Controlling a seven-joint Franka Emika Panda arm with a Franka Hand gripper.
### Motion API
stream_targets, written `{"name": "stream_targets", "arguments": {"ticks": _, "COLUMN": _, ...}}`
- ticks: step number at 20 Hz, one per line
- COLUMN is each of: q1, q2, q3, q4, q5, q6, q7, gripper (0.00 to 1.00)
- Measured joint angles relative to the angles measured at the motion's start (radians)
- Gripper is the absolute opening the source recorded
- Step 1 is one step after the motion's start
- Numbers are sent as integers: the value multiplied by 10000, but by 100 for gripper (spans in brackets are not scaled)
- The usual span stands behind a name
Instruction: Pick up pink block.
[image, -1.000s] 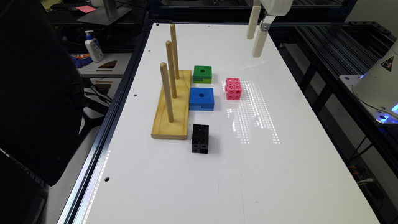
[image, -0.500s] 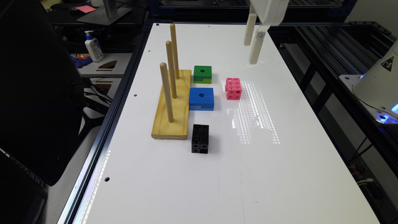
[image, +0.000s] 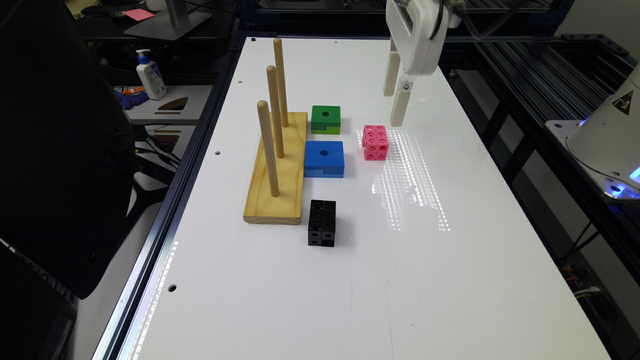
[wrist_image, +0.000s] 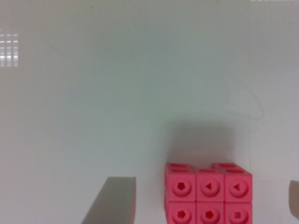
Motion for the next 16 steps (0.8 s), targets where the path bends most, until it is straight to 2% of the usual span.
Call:
{"name": "stream_targets", "arguments": {"ticks": 4, "q1": 0, "q2": 180, "q3": 0, "q4": 3, "q5": 0, "q6": 170, "q7": 0, "gripper": 100}}
{"name": "stream_targets", "arguments": {"ticks": 9, "q1": 0, "q2": 195, "q3": 3, "q4": 6, "q5": 0, "q6": 184, "q7": 1, "gripper": 100}}
{"name": "stream_targets", "arguments": {"ticks": 16, "q1": 0, "q2": 217, "q3": 150, "q4": 161, "q5": 9, "q6": 186, "q7": 75, "gripper": 100}}
